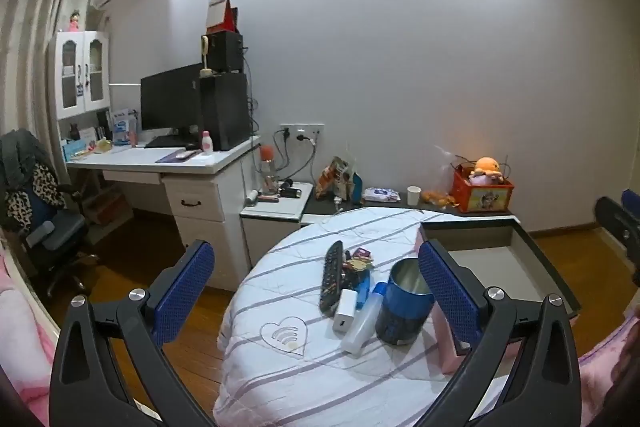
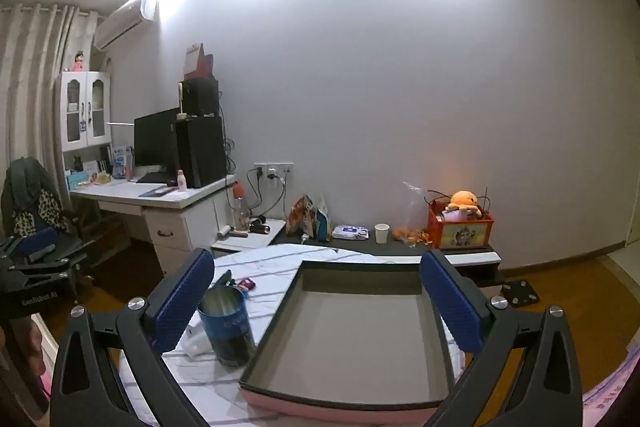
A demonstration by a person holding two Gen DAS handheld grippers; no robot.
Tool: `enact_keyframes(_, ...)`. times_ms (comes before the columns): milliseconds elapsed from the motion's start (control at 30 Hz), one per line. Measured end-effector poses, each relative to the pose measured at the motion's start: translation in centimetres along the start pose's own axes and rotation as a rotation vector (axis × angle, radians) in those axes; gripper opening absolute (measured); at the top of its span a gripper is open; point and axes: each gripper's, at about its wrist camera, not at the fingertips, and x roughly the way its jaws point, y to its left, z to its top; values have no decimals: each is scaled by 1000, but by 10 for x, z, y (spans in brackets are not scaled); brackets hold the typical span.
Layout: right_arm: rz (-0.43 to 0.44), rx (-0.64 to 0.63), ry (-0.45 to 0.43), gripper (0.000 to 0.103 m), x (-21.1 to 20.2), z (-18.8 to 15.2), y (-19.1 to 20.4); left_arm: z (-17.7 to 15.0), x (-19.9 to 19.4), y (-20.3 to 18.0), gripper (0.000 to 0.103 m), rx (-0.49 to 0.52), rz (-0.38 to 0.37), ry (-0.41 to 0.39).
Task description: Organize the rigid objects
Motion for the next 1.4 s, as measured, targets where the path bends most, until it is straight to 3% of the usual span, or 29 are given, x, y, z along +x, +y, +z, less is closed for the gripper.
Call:
enact_keyframes(133,36,30,23,103,26,-2,-3,-1,-1,-3,103,11,-11,6)
enact_keyframes(433,84,119,61,103,25,-8,-23,-3,-3,-4,103,23,1,11)
enact_keyframes(600,67,144,88,103,28,-11,-23,-2,-3,-4,103,18,-3,17)
enact_keyframes(1033,-38,65,132,103,33,-11,-17,-8,5,-2,103,0,-43,52)
enact_keyframes(1400,-54,73,150,103,34,-12,-22,-12,10,-10,103,37,-46,64)
